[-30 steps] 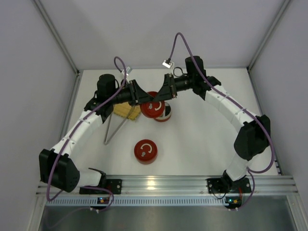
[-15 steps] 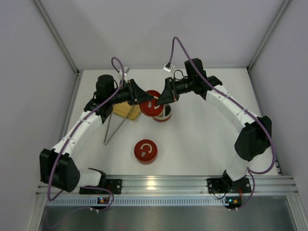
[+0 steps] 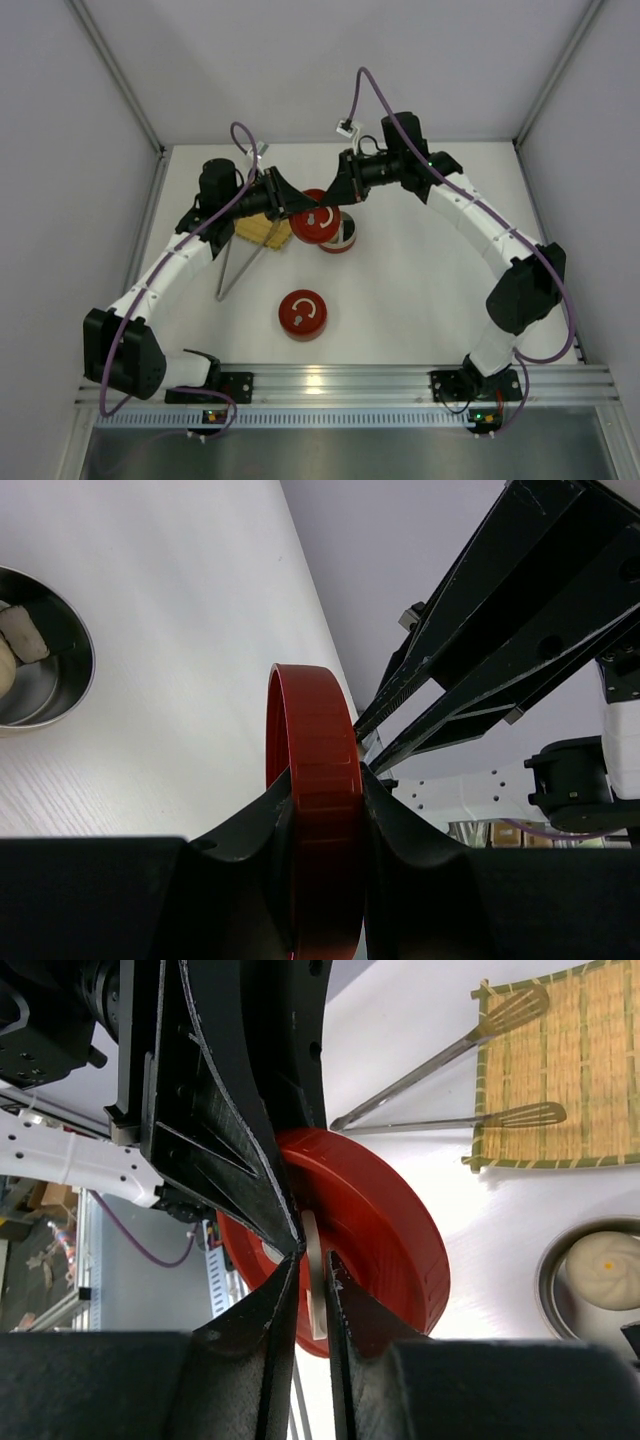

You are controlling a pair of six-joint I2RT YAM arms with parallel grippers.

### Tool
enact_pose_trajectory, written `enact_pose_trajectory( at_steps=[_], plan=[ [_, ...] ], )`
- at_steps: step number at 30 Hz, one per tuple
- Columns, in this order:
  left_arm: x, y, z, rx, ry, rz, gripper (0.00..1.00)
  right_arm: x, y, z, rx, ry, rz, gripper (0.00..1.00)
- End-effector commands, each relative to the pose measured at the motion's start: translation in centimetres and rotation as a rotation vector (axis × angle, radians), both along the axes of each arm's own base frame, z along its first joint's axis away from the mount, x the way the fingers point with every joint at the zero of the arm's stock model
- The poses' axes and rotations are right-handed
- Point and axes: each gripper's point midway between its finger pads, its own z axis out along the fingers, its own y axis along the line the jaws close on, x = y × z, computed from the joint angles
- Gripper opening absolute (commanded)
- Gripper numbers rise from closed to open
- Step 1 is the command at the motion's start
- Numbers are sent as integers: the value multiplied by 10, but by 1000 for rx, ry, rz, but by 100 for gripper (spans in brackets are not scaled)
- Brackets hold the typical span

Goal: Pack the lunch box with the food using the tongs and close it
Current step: Pick up the box lid from the center of the board.

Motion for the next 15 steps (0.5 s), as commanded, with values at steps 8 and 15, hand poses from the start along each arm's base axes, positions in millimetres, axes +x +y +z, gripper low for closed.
enact_pose_trajectory(
  at_steps=[8,15],
  plan=[
    [4,1,23,-56,-64,24,0,-12,5,5,-33,-68,40,18],
    [6,5,24,-68,-57,37,0,-24,0,-6,-44,-49,70,25]
  ],
)
